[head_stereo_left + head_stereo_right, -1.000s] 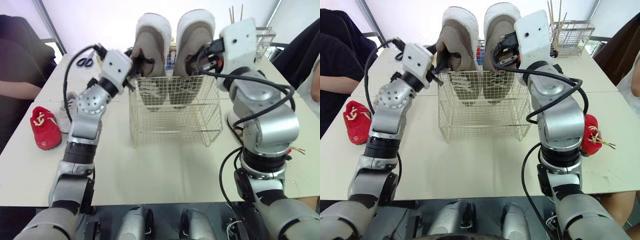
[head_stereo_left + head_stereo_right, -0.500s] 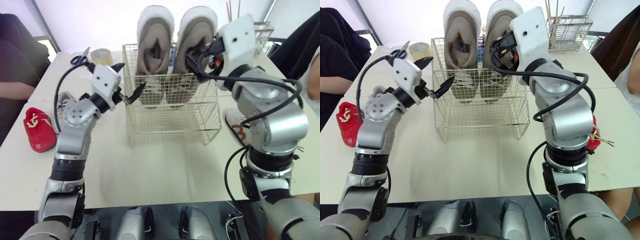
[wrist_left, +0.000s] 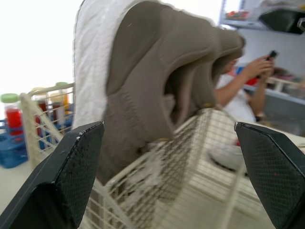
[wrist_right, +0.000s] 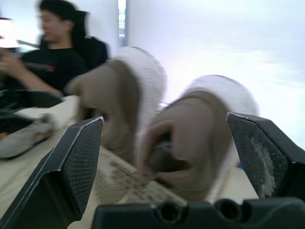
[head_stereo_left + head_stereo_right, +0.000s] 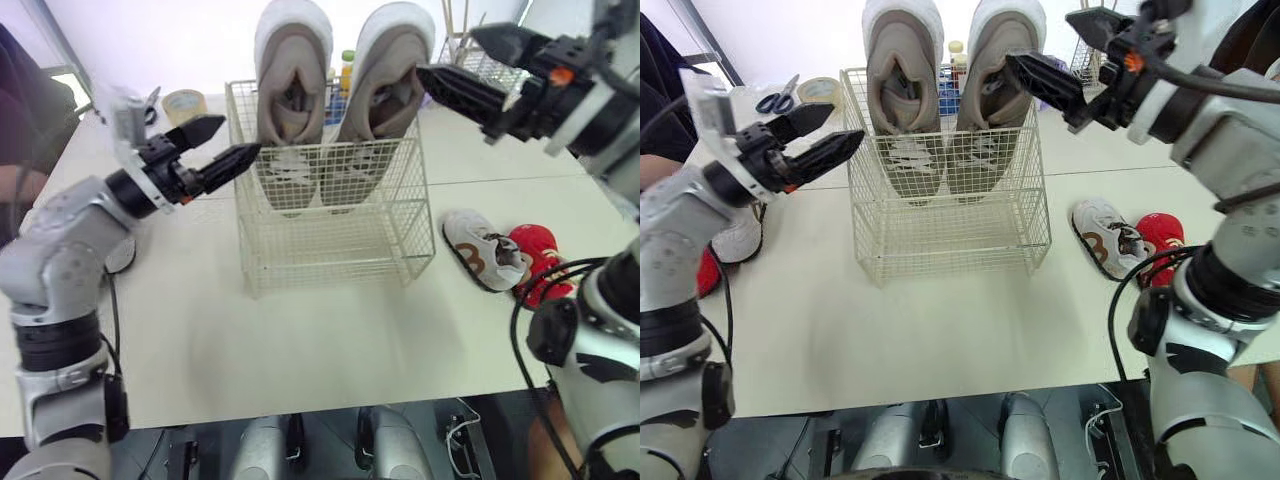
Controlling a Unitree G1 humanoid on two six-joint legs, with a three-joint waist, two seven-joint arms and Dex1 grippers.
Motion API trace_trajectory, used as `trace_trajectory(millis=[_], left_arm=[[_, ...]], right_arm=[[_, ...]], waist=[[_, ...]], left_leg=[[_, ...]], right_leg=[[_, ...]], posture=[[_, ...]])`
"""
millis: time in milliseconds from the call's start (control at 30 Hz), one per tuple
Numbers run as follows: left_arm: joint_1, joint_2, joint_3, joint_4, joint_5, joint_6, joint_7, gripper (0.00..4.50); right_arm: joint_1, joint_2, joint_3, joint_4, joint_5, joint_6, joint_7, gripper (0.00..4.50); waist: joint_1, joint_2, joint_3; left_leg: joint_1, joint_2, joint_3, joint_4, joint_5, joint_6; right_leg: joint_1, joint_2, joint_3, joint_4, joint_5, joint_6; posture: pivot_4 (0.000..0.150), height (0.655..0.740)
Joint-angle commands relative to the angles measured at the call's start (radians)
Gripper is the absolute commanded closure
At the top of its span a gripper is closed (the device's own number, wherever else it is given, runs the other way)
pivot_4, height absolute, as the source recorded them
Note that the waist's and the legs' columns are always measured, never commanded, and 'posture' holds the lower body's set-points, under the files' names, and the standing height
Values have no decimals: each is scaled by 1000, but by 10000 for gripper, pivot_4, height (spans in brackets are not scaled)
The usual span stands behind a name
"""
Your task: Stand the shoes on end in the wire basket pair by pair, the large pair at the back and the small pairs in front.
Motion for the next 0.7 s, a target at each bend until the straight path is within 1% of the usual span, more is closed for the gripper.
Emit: trace_trajectory(millis=[33,133,267,400,500,600,700], left_arm=[[-25,84,60,-26,-137,87,-72,0],[-34,118,60,-38,-214,129,-95,0],[-48,113,40,-68,-307,172,-93,0],[-34,78,8,-112,-356,176,-56,0],[-21,41,-5,-126,-394,176,-25,0],[-4,13,-22,-131,-402,169,-6,0],[15,11,-38,-145,-393,167,-14,0]], right_arm=[[44,-126,-85,23,72,17,55,412],[153,-224,-114,54,74,7,63,412],[386,-301,-164,40,45,-62,76,412],[624,-285,-245,7,26,-154,87,412],[762,-259,-298,-7,23,-201,84,412],[877,-230,-343,-41,44,-218,84,412],[993,-180,-381,-102,57,-239,74,412]], waist=[[1,-2,1],[2,-2,1],[2,-3,2],[4,-3,2],[5,-3,2],[4,-3,2],[4,-3,2]], left_leg=[[0,0,0,0,0,0],[0,-1,0,0,0,0],[0,-1,0,0,0,0],[1,-1,1,0,0,-1],[2,-1,1,1,1,-1],[2,-1,0,1,1,-2],[3,0,-1,1,1,-2]], right_leg=[[0,0,0,0,0,0],[1,-1,0,-2,0,0],[1,-1,1,-1,0,0],[1,-1,1,0,0,0],[2,0,1,0,0,1],[3,0,1,0,0,1],[3,1,2,0,-1,1]], posture=[[1500,7400],[1500,7400],[1500,7400],[1500,7400],[1500,7400],[1500,7400],[1500,7400]])
